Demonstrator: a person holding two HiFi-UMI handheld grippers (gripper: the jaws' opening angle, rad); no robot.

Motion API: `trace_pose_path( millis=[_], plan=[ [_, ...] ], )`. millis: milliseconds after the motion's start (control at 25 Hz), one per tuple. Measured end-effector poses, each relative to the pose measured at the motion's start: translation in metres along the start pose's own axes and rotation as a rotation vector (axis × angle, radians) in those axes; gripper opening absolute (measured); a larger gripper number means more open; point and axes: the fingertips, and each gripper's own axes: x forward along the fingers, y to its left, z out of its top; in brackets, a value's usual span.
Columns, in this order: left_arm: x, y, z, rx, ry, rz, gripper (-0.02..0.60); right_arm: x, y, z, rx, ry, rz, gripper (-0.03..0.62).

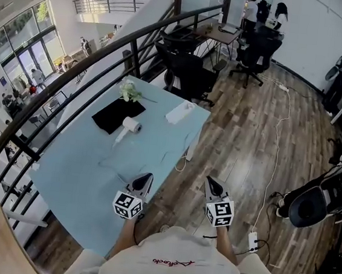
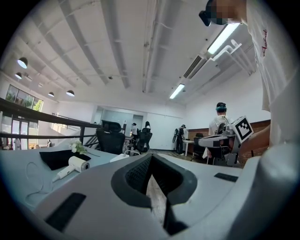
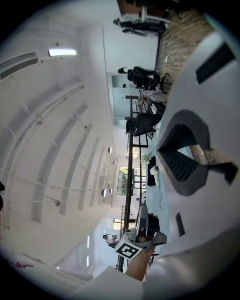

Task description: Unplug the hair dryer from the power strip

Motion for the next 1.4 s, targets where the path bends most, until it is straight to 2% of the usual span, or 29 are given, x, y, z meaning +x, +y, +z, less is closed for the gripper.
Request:
trace_pose_path(
  millis=[360,840,1120,1400],
  plan=[
    [0.015,0.029,-0.008,-0.021,0.013,-0.021,0.008,0.029,0.005,-0.01,0.013,0.025,-0.016,0.017],
    [0.053,0.031,-0.011,-0.012,0.034,-0.074,0.008,0.043,-0.018,-0.021,0.041,0.034,-0.055,0.017],
    [0.08,0.043,-0.018,-0.001,0.046,-0.06,0.008,0.068,-0.036,-0.032,0.055,0.029,-0.039,0.017],
    [0.115,0.065,-0.012,-0.006,0.057,0.0,0.008,0.116,-0.063,-0.023,0.052,0.017,0.025,0.017]
  ],
)
